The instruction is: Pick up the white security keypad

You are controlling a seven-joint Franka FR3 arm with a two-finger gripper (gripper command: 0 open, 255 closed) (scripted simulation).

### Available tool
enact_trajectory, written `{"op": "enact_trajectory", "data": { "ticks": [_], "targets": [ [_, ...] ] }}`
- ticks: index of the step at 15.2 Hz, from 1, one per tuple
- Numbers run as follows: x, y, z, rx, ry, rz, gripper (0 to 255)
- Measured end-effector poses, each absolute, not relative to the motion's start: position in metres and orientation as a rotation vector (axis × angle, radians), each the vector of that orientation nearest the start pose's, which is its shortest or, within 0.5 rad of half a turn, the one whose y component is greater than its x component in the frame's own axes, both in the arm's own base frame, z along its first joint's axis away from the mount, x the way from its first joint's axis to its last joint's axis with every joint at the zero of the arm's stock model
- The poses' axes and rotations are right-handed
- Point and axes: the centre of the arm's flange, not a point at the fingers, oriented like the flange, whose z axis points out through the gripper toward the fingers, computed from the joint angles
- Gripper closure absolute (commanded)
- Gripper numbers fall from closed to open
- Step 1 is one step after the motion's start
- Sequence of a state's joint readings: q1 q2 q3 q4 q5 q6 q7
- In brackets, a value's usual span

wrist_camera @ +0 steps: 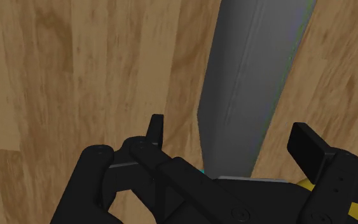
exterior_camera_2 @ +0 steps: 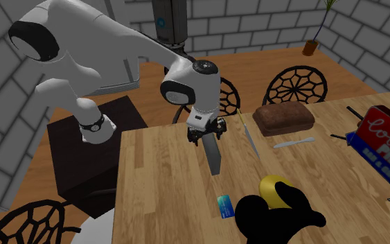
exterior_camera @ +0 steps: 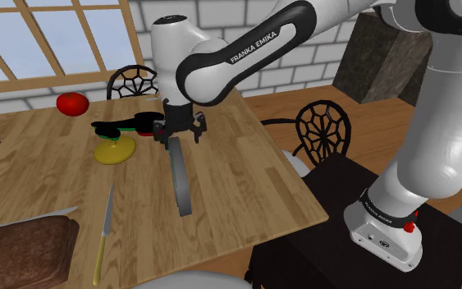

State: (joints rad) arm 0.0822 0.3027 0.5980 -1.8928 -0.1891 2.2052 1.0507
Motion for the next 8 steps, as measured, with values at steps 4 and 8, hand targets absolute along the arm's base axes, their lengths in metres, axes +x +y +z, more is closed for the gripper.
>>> {"op": "enact_trajectory", "data": {
  "ticks": [4, 8],
  "targets": [
    [0.515, 0.388, 0.354, -3.041, 0.484, -0.047, 0],
    [0.516, 0.39, 0.333, -3.04, 0.488, -0.047, 0]
  ]
}}
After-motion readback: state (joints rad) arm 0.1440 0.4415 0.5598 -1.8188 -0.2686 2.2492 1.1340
